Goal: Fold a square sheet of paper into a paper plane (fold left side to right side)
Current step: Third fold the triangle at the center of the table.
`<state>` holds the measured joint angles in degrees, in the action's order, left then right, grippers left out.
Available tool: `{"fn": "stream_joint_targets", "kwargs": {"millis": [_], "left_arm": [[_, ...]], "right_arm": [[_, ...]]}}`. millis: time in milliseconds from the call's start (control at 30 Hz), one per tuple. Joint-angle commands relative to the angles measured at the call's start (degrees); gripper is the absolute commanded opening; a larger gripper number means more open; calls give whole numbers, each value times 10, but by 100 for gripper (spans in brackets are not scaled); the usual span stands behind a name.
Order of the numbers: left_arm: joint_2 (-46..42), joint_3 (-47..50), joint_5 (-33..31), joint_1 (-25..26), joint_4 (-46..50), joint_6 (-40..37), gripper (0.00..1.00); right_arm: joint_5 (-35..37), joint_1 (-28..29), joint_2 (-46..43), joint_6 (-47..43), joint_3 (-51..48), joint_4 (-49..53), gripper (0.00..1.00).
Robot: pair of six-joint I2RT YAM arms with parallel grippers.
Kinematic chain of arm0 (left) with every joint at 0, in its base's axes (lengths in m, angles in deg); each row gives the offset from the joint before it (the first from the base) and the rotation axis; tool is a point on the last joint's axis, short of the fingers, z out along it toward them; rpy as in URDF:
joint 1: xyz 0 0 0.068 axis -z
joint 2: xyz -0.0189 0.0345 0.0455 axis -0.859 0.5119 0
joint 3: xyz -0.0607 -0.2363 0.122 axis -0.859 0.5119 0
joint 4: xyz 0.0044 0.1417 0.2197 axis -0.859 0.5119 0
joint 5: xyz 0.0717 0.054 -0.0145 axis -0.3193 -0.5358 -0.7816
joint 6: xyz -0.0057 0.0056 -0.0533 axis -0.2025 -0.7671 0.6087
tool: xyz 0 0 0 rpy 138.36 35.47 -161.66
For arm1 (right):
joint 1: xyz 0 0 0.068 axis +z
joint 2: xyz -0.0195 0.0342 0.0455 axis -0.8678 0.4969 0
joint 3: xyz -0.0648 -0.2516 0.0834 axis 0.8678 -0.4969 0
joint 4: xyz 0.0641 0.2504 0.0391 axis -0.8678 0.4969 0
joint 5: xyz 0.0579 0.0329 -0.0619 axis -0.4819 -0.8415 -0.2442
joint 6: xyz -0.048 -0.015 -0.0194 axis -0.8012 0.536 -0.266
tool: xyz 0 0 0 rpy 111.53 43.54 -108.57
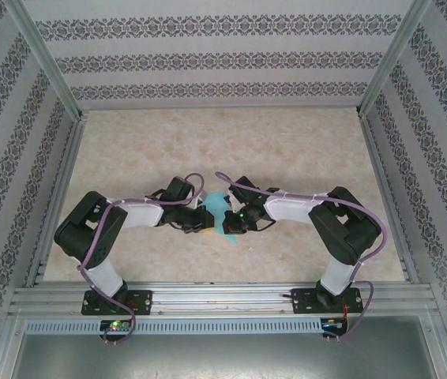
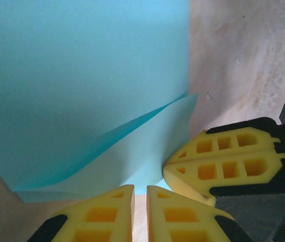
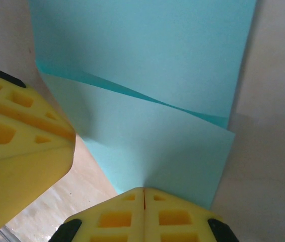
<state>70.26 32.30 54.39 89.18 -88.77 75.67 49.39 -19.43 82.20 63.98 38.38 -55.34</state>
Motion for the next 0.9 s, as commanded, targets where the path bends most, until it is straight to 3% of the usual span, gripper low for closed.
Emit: {"fn": "stream_joint_targets", "kwargs": {"millis": [0, 167, 567, 867], "left_arm": [[15, -19, 2, 12, -29, 9, 13], [31, -27, -6, 15, -26, 5, 11], [44, -23, -100, 12, 60, -25, 7], [21, -6, -140, -33, 101, -54, 7]], "right_arm": [[40, 12, 31, 3, -8, 53, 0], [47, 13, 31, 3, -9, 62, 0], [68, 13, 30, -4, -4, 104, 0], [74, 14, 26, -3, -10, 114, 0]]}}
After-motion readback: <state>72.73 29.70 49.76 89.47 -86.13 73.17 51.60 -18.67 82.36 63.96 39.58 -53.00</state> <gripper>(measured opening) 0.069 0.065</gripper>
